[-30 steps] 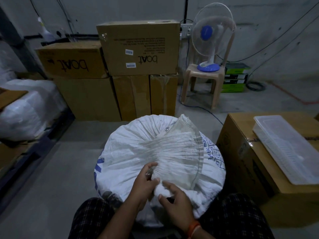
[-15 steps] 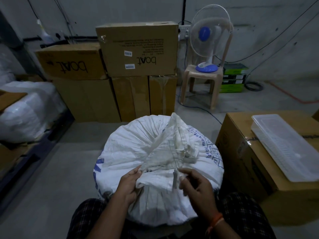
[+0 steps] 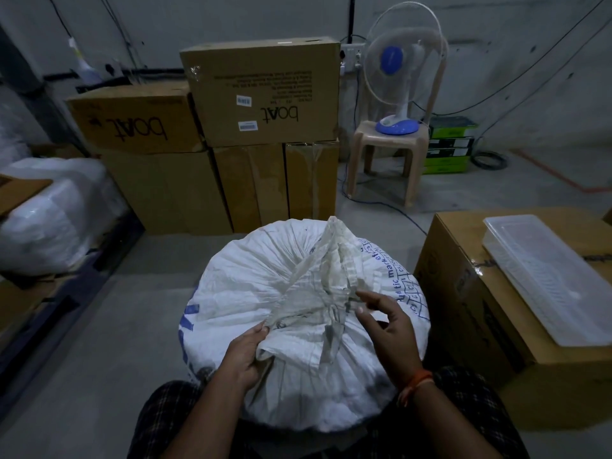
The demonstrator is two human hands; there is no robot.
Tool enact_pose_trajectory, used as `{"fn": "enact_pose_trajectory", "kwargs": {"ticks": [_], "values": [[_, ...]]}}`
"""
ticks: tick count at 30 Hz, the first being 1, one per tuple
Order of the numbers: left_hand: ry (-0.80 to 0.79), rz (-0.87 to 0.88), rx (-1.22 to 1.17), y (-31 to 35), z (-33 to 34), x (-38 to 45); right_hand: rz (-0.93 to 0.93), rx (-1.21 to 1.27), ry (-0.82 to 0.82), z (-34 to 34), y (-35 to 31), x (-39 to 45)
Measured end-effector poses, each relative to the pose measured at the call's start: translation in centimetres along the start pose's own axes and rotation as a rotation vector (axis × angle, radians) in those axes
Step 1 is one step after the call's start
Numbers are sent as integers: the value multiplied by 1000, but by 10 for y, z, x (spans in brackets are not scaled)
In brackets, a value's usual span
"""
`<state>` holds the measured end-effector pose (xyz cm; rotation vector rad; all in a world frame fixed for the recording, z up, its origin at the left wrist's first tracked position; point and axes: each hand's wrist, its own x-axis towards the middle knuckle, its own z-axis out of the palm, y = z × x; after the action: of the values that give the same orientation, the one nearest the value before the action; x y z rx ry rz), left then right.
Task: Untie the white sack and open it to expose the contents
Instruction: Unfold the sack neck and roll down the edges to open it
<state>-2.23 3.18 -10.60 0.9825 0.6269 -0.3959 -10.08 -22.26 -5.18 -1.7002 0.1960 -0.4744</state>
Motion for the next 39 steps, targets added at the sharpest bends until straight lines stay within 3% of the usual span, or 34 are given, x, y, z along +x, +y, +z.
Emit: {"fn": "enact_pose_trajectory", "kwargs": {"ticks": [5, 11, 18, 24, 28, 31, 35, 39], "values": [[28, -7, 35, 0, -2, 2, -93, -11, -112, 9, -15, 27], [-33, -8, 15, 1, -1, -5, -74, -226, -288, 17, -22, 65], [-98, 71, 153, -1, -1, -8, 61, -52, -167, 24, -11, 65], [-138, 233, 450, 10, 3, -28, -19, 74, -271, 42, -30, 59], [41, 500, 525, 33, 8, -46, -47, -3, -294, 65, -36, 63], [82, 665, 502, 48, 9, -68, -34, -52, -302, 83, -41, 62], [34, 858, 525, 60, 15, -108, -37, -131, -348, 104, -43, 59], [-71, 920, 672, 68, 18, -122, -52, -211, -375, 120, -48, 53]]}}
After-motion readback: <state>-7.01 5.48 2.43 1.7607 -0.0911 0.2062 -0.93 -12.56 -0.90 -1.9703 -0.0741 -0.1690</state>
